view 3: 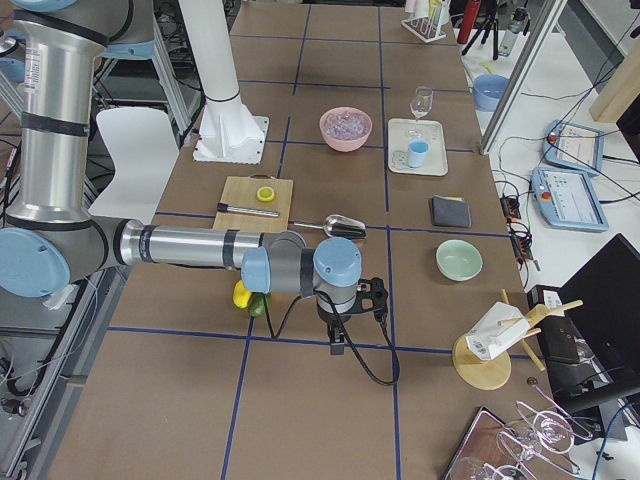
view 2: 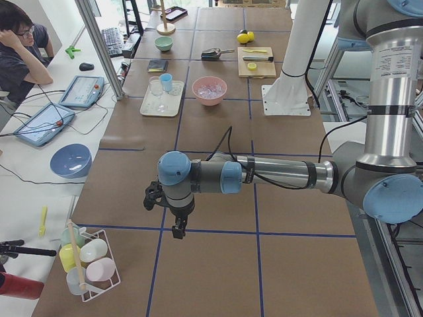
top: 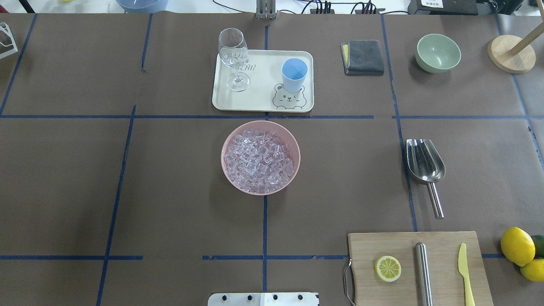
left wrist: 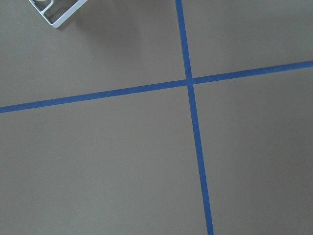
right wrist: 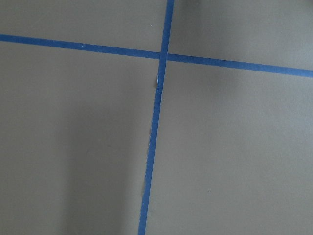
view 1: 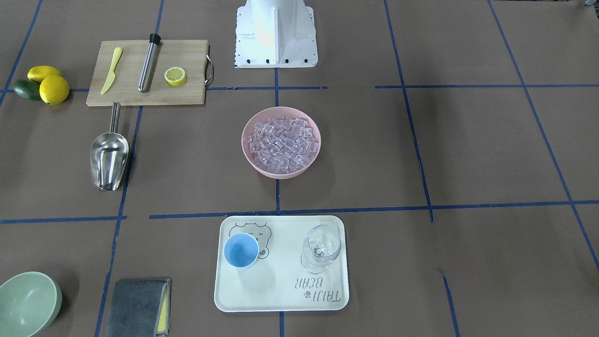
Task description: Put ice in cup with scoop
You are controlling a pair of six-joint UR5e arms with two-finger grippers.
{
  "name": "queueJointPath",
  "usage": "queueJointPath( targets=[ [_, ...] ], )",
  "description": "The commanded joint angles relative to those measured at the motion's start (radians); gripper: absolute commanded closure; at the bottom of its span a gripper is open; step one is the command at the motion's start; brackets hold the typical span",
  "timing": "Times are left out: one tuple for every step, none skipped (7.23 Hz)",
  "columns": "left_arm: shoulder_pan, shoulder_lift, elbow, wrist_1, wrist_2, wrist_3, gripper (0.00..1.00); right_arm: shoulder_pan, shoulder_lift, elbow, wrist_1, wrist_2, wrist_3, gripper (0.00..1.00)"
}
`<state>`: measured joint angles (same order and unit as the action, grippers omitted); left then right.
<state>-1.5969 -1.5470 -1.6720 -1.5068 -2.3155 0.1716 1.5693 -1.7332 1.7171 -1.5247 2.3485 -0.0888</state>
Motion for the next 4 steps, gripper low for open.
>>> queueJointPath(
  targets=[
    [0.0, -0.001, -0.003, -0.013, 0.002, 0.002, 0.0, 0.0, -0.002, -0.001, 0.0, 0.002, -0.002, 0.0],
    [0.0, 0.001, -0.009, -0.012, -0.001, 0.002, 0.0, 0.0, -0.002, 0.004, 0.001, 0.002, -0.002, 0.0],
    [0.0, -0.001, -0.008, -0.013, 0.008, 0.002, 0.0, 0.0, 0.0, 0.01, 0.003, 0.0, -0.003, 0.0],
    [0.0, -0.004, -0.02, -0.013, 0.01, 0.002, 0.0, 0.0, 0.007, 0.01, 0.003, -0.003, 0.0, 0.0]
  ],
)
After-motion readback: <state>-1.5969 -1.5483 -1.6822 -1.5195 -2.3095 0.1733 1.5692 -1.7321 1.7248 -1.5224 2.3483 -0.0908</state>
